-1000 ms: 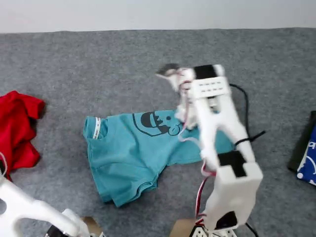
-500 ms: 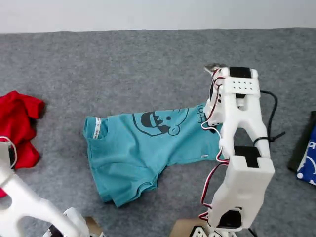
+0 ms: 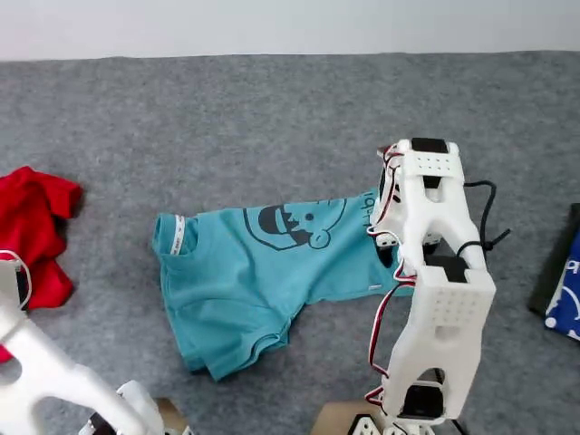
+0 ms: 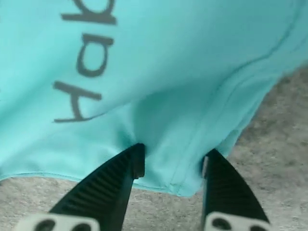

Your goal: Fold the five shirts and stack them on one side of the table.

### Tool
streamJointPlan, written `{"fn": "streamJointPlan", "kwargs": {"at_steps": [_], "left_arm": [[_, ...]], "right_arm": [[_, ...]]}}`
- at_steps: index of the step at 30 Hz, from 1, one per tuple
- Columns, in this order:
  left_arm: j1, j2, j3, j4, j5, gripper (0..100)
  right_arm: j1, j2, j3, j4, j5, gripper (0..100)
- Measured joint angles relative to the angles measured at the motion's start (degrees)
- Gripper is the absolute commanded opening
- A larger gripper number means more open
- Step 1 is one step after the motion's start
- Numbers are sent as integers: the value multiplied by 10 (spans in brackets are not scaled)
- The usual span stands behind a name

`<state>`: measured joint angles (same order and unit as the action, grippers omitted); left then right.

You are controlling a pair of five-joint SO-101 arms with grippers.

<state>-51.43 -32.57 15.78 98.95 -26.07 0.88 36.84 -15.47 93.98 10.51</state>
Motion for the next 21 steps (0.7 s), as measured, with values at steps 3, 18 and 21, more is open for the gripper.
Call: {"fn": "streamJointPlan", "kwargs": {"at_steps": [3, 18, 21], "left_arm": [[0, 0, 0, 0, 0, 4], [0, 0, 0, 0, 0, 4], [0, 0, 0, 0, 0, 4]], "right_arm": [[3, 12, -10, 1, 0, 169], [90, -4, -16, 38, 53, 11], [119, -7, -16, 42, 69, 11]]}}
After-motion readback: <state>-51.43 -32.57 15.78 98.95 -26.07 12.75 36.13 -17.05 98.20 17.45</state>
